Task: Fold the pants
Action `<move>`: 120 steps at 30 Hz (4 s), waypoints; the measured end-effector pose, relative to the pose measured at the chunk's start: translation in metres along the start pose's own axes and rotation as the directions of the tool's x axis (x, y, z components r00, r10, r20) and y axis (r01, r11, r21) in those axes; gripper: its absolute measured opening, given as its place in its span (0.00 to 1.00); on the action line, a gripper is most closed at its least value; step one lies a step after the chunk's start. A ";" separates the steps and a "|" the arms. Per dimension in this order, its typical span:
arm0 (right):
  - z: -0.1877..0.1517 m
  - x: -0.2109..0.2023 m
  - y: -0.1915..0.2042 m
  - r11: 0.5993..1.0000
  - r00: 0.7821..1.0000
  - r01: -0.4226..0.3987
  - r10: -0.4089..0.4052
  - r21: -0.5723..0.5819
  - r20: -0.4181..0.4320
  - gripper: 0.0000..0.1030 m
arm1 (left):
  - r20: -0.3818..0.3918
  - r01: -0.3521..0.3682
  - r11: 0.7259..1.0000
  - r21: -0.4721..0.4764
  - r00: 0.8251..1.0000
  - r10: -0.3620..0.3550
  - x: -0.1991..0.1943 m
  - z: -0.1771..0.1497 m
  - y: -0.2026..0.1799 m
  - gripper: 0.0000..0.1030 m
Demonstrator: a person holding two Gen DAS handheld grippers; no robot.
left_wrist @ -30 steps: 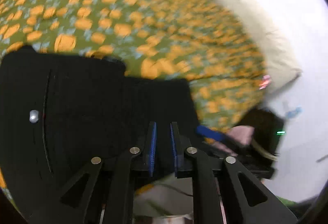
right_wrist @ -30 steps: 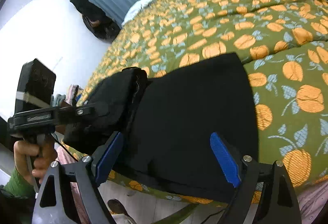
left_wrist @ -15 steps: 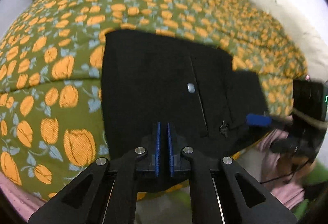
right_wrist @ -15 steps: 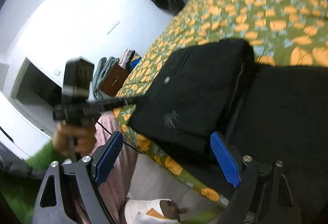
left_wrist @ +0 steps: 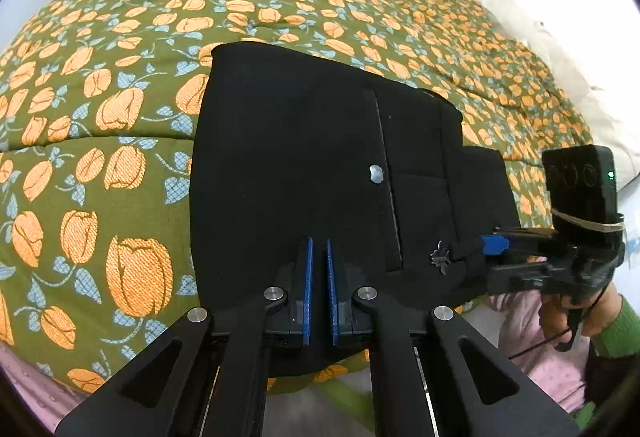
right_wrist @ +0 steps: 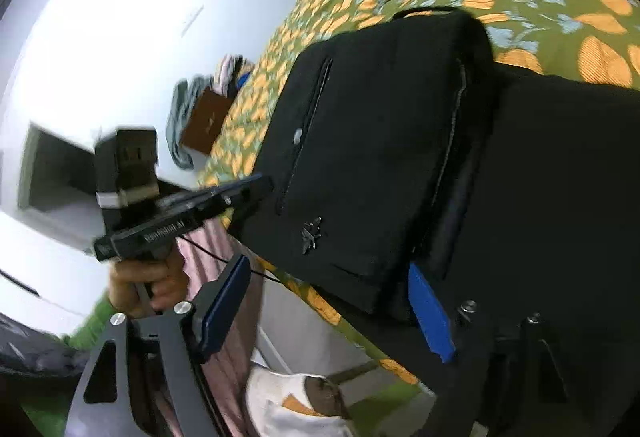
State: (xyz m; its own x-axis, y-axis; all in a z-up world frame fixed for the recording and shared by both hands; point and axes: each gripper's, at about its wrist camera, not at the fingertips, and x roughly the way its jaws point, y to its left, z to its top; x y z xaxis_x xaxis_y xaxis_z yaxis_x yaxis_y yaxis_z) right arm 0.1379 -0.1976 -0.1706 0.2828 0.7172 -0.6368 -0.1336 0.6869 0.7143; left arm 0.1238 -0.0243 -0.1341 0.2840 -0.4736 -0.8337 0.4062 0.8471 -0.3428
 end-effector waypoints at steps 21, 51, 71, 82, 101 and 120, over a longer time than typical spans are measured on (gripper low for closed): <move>-0.049 -0.198 -0.023 0.992 0.975 0.058 -0.081 0.110 0.209 0.16 | 0.136 0.081 0.995 0.050 0.987 -0.087 -0.065 0.027 -0.031 0.29; 0.019 -0.148 -0.095 0.861 0.844 0.474 -0.504 0.182 0.185 0.22 | -0.062 -0.129 0.952 0.277 0.987 0.152 0.034 0.009 -0.103 0.75; -0.088 -0.189 -0.010 0.808 0.785 0.563 -0.589 0.174 0.193 0.88 | -0.025 -0.240 0.954 0.181 0.968 0.249 -0.003 0.015 -0.074 0.88; -0.055 -0.181 -0.020 0.823 0.799 0.546 -0.567 0.154 0.201 0.87 | -0.003 -0.344 0.919 0.194 0.936 0.352 0.000 0.031 -0.069 0.88; -0.040 -0.155 -0.080 0.931 0.932 0.311 -0.338 0.190 0.132 0.43 | -0.181 0.165 0.986 -0.022 0.969 -0.166 0.044 0.034 -0.026 0.21; 0.044 -0.195 -0.047 0.794 0.745 0.594 -0.604 0.130 0.284 0.62 | 0.084 -0.213 0.971 0.113 0.975 0.204 0.003 0.091 -0.040 0.49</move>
State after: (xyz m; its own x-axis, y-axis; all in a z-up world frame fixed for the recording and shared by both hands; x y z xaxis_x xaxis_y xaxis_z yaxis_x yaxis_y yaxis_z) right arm 0.1312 -0.3748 -0.0667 0.5612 0.0865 -0.8232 0.1854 0.9561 0.2269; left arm 0.1872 -0.0814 -0.0836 0.4333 -0.3093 -0.8465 0.4319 0.8956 -0.1062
